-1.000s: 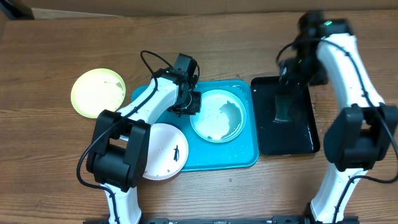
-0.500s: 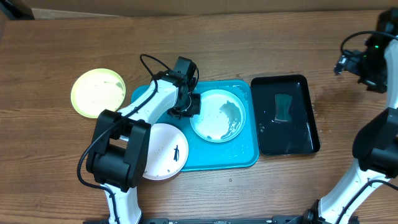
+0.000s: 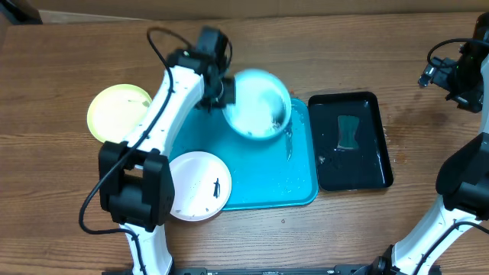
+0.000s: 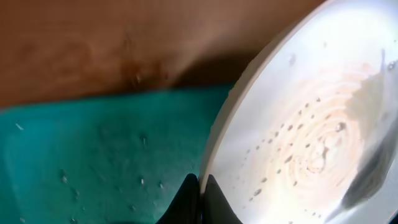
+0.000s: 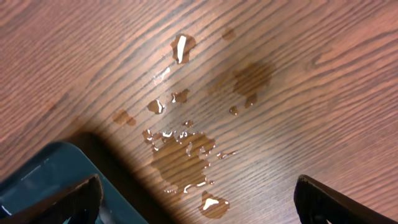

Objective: Clean dirty plates on tray and stack at the side
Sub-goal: 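Lift the white plate with left gripper and tilt it over black tray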

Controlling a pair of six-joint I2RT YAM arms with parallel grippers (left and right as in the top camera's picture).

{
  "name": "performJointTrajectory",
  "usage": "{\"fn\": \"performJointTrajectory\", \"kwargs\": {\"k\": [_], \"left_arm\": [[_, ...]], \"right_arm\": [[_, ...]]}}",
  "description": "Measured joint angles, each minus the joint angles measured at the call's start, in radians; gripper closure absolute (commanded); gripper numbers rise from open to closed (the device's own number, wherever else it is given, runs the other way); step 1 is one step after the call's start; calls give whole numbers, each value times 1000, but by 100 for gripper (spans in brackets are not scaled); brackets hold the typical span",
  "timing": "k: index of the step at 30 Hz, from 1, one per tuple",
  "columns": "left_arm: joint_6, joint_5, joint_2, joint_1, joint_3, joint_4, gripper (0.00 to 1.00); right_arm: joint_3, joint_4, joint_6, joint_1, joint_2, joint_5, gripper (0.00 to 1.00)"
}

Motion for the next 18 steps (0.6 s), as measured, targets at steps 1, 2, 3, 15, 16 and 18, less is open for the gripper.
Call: {"fn": "performJointTrajectory", "kwargs": {"k": [1, 2, 3, 15, 16, 18], "left_arm": [[0, -8, 0, -3, 21, -2, 96], [0, -18, 0, -10, 42, 1, 96], [0, -29, 0, -19, 58, 6, 96], [-5, -188, 0, -281, 88, 164, 96], [-5, -213, 0, -309, 88, 171, 96], [-5, -262, 0, -356, 88, 179, 96]], "right_arm": [[0, 2, 0, 0, 0, 0, 0], [0, 3, 0, 0, 0, 0, 0], [0, 5, 1, 0, 0, 0, 0], [0, 8, 0, 0, 0, 0, 0], [0, 8, 0, 0, 0, 0, 0], [0, 8, 1, 0, 0, 0, 0]]}}
